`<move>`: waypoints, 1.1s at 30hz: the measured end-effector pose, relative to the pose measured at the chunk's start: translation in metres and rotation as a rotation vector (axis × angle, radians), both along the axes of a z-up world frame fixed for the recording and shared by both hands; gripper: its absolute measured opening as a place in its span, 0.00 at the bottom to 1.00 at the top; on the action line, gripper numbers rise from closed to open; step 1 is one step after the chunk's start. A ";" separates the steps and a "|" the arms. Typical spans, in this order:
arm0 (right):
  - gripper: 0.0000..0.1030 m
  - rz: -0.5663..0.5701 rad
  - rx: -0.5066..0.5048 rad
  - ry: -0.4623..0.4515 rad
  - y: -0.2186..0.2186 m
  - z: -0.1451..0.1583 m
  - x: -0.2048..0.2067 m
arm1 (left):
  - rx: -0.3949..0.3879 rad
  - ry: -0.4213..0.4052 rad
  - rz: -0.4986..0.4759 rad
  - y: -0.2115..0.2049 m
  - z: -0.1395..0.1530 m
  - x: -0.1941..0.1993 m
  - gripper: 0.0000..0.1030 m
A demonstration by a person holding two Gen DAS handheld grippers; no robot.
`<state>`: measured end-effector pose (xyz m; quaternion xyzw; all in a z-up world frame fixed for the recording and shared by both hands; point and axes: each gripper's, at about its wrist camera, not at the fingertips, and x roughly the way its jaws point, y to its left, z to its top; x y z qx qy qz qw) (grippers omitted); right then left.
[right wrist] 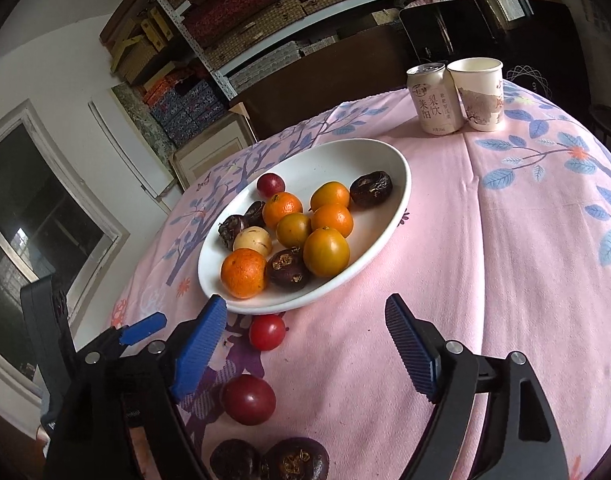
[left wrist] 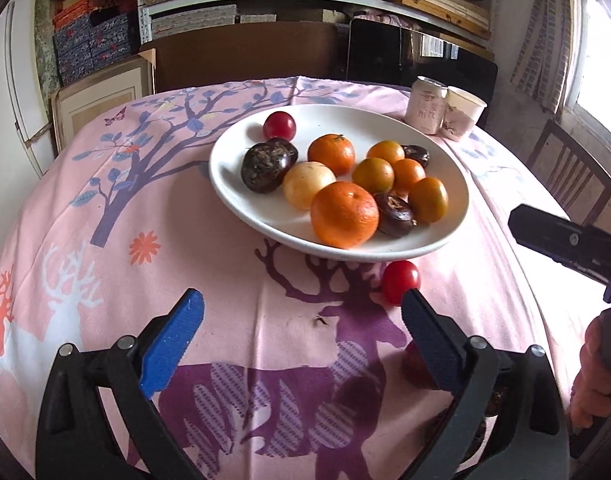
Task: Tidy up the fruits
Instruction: 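Grasp a red tomato with the left gripper while the right gripper grasps a red plum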
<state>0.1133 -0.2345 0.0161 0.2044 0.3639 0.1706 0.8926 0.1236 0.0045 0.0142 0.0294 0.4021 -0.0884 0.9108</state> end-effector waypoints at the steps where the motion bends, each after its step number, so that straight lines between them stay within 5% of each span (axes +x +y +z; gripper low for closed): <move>1: 0.81 -0.011 0.018 0.000 -0.004 0.001 -0.001 | 0.002 0.006 -0.010 -0.004 -0.001 0.000 0.94; 7: 0.82 -0.050 0.108 0.054 -0.020 -0.003 0.003 | -0.013 0.019 -0.027 -0.022 -0.005 0.010 0.93; 10: 0.82 -0.048 0.106 0.073 -0.019 -0.004 0.005 | -0.036 0.075 -0.072 -0.030 -0.009 0.019 0.65; 18: 0.83 -0.041 0.083 0.053 -0.015 0.001 0.001 | 0.040 0.120 -0.126 -0.062 -0.029 0.033 0.55; 20: 0.83 -0.037 0.076 0.048 -0.014 0.002 0.001 | 0.085 0.100 -0.128 -0.065 -0.030 0.032 0.43; 22: 0.83 -0.026 0.069 0.043 -0.012 0.003 0.000 | 0.029 0.108 -0.158 -0.059 -0.027 0.030 0.25; 27: 0.83 0.018 0.036 0.044 -0.002 0.003 0.000 | 0.021 0.041 -0.106 -0.027 -0.009 0.005 0.25; 33: 0.83 0.174 -0.081 0.051 0.036 -0.001 -0.009 | -0.065 0.058 0.086 0.052 -0.006 -0.002 0.26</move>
